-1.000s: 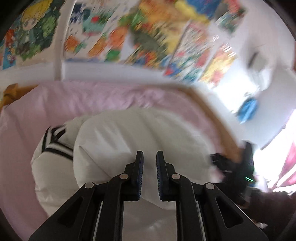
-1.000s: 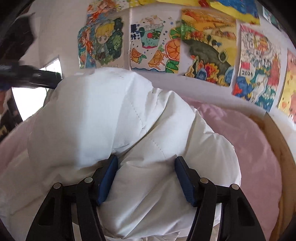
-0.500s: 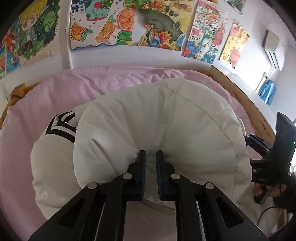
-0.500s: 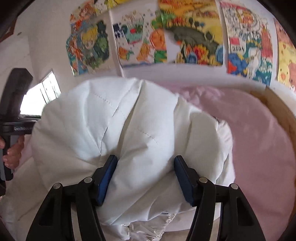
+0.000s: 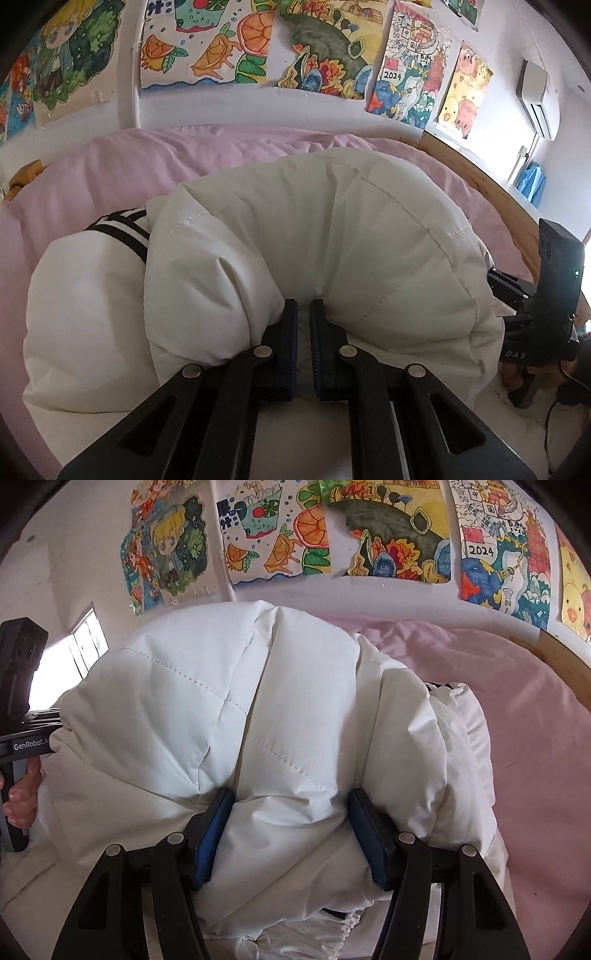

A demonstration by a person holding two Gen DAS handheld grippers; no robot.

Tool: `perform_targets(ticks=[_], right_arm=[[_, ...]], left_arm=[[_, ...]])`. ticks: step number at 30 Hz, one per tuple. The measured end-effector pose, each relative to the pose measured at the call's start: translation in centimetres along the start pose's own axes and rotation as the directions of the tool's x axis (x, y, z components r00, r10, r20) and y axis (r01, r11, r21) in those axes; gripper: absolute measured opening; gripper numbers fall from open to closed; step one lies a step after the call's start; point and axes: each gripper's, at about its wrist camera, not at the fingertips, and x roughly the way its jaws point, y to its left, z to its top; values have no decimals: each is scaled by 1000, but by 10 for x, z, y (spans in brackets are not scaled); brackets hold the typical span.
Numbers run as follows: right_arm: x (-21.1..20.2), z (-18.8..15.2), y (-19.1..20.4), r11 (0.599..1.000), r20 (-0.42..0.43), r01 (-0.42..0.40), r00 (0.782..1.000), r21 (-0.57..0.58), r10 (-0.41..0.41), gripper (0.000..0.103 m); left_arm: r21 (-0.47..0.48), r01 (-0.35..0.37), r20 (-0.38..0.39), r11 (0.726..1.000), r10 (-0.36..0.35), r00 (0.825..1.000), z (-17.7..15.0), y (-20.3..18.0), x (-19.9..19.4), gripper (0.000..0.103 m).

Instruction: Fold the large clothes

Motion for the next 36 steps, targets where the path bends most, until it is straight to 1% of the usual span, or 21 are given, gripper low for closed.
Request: perform_targets(ticks=[4,8,11,14,15,17,19,21,22,23,24,26,28,29,31,36], right_arm=[[12,-5,-1,1000,14,14,1000,-20,-13,61],[18,-4,2,998,11,41,999,-37,-41,62],[-1,6,1,999,26,6,1000,-33,-5,64],[-29,19,-1,998,47,-27,998,-56,29,65],[-35,22,-1,998,59,-28,998,-60,31,66],[-55,29,-2,997,110,-12,994,-75,20,68],[-71,39,-6,997,158,11,987,-81,2,68],[-75,49,-10,997,174,27,985,-71,-15,68],[-73,53,-13,998,170,39,985,-56,-29,68],[-70,55,-16,998,160,40,987,-43,-33,68],[-61,54,-19,999,130,36,991,-34,-31,68],[-47,47,-19,998,99,41,994,-40,-37,68],[-39,40,-21,999,88,39,995,-34,-36,70],[-36,37,-22,999,87,39,996,-33,-36,71],[-30,32,-19,997,88,48,995,-52,-43,71],[-12,19,-17,994,85,76,994,-78,-69,71]], left_arm=[[-11,9,0,1000,-9,1000,-3,7,11,8],[-33,-4,-23,999,3,1000,2,10,19,7],[-89,27,-43,996,-31,999,13,13,3,6],[-123,51,-41,991,-57,998,27,12,-26,6],[-122,58,-28,991,-61,998,32,10,-37,7],[-119,47,18,992,-45,999,42,5,-58,7],[-131,56,78,990,-46,996,51,2,-79,11],[-151,81,117,985,-64,991,59,0,-88,23],[-149,102,125,984,-83,989,64,-4,-90,24],[-139,100,119,985,-83,989,67,-7,-87,25],[-121,91,101,988,-79,992,68,-11,-82,25],[-76,72,22,994,-71,997,64,-22,-62,25],[-37,24,-35,999,-25,999,53,-26,-41,25],[-9,5,-42,1000,-5,999,45,-28,-33,25],[32,-22,-34,999,23,999,35,-30,-25,25],[100,-59,-7,993,60,998,16,-30,-5,25]])
